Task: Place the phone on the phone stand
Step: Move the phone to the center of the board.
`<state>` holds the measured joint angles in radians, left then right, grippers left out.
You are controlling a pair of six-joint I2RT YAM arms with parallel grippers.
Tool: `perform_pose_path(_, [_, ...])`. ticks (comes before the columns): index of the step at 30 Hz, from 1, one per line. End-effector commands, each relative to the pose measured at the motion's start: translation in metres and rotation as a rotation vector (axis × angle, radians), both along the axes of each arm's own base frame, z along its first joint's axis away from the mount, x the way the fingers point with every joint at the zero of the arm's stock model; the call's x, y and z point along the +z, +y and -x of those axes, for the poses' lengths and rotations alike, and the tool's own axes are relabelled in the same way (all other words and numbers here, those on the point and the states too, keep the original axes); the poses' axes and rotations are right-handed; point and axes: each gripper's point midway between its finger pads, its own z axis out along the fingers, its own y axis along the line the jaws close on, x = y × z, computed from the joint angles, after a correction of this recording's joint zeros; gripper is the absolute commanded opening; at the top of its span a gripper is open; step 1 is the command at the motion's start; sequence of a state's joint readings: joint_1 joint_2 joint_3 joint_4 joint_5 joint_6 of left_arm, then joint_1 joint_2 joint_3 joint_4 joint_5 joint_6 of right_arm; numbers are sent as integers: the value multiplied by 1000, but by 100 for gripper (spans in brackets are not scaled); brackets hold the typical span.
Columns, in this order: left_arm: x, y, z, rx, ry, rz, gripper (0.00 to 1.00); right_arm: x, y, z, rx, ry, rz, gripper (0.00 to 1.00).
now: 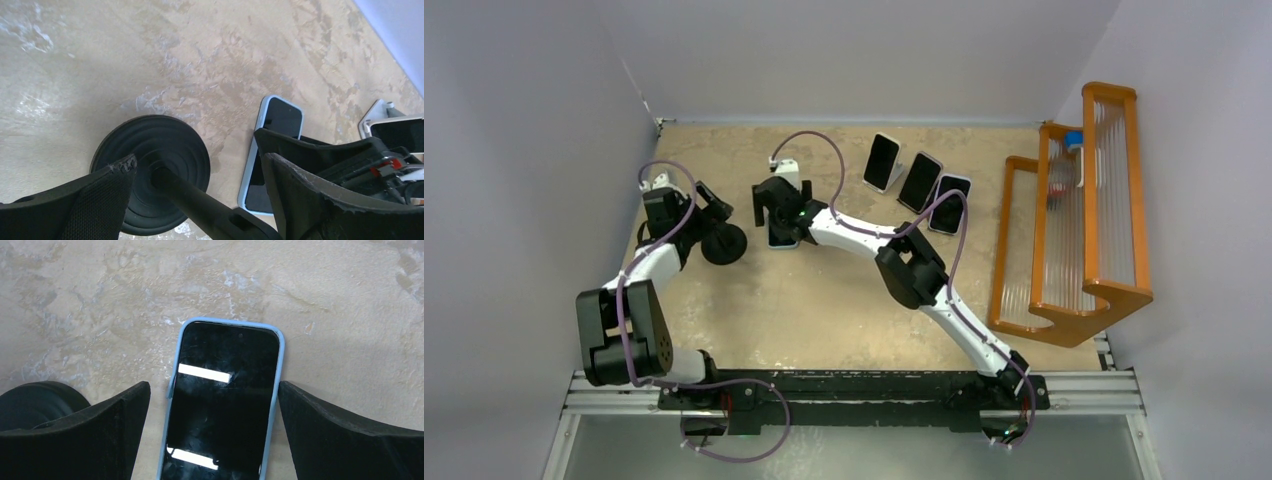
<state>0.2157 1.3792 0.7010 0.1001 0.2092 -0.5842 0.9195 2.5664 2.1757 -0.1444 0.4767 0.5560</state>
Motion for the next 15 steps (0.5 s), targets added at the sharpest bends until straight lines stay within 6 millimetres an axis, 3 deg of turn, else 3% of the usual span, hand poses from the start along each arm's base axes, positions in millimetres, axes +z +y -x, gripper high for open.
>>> perform_pose_path(1, [1,-4,-16,-33,-32,38,93,-4,7,8,29,-23,72,99])
perform_pose_path(6, [-7,-10,-23,-63,-22,70,92,-40,-3,19,55,14,193,99])
perform_pose_path(11, [-5,-12,-32,-90,-23,83,91,-56,-14,27,71,16,268,95])
perform_pose_path(15, [-6,-16,-39,-120,-26,102,88,-57,-27,30,68,2,303,70])
